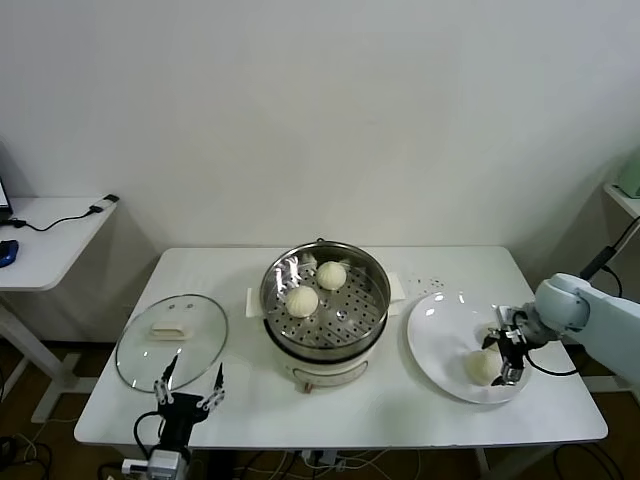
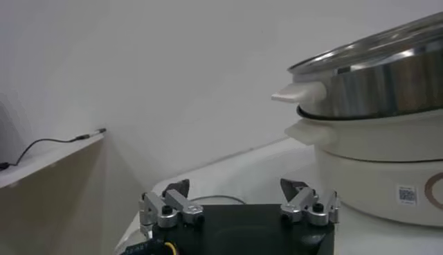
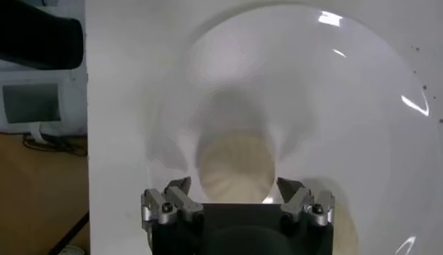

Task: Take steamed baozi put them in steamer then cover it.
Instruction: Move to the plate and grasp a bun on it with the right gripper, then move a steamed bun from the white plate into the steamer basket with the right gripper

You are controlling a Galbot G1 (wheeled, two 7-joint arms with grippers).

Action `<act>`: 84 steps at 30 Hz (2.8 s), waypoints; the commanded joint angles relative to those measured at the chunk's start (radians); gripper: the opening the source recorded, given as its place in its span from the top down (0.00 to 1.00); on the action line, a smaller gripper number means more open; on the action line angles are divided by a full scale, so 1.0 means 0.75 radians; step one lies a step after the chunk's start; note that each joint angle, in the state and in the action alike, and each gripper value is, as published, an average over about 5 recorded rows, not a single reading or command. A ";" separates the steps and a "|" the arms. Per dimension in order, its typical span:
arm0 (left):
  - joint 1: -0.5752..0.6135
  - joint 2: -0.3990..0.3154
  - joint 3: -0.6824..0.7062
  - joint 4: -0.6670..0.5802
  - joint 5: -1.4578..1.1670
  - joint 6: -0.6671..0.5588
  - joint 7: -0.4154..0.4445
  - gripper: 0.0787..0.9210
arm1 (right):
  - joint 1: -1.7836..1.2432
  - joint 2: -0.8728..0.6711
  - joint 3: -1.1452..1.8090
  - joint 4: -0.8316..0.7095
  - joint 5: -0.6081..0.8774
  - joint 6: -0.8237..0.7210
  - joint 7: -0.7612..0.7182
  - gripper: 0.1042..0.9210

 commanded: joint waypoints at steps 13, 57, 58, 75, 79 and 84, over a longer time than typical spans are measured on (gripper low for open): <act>0.010 -0.007 -0.006 0.010 -0.005 -0.009 -0.004 0.12 | 0.043 0.074 -0.058 -0.059 -0.003 0.020 -0.037 0.27; 0.045 -0.046 -0.009 -0.046 0.011 0.001 -0.005 0.12 | 0.850 0.934 -0.465 -0.006 -0.250 1.157 -0.223 0.30; 0.044 -0.045 -0.010 -0.046 0.011 0.001 -0.005 0.12 | 0.826 0.939 -0.451 0.002 -0.275 1.165 -0.222 0.30; 0.051 -0.029 -0.039 -0.017 -0.009 -0.007 -0.008 0.12 | 0.671 0.986 -0.458 0.048 -0.331 1.192 -0.226 0.29; 0.050 -0.029 -0.040 -0.011 -0.009 -0.007 -0.007 0.12 | 0.656 0.978 -0.461 0.050 -0.331 1.190 -0.228 0.29; 0.049 -0.030 -0.038 -0.004 -0.006 -0.007 -0.007 0.12 | 0.651 0.968 -0.458 0.051 -0.326 1.188 -0.227 0.29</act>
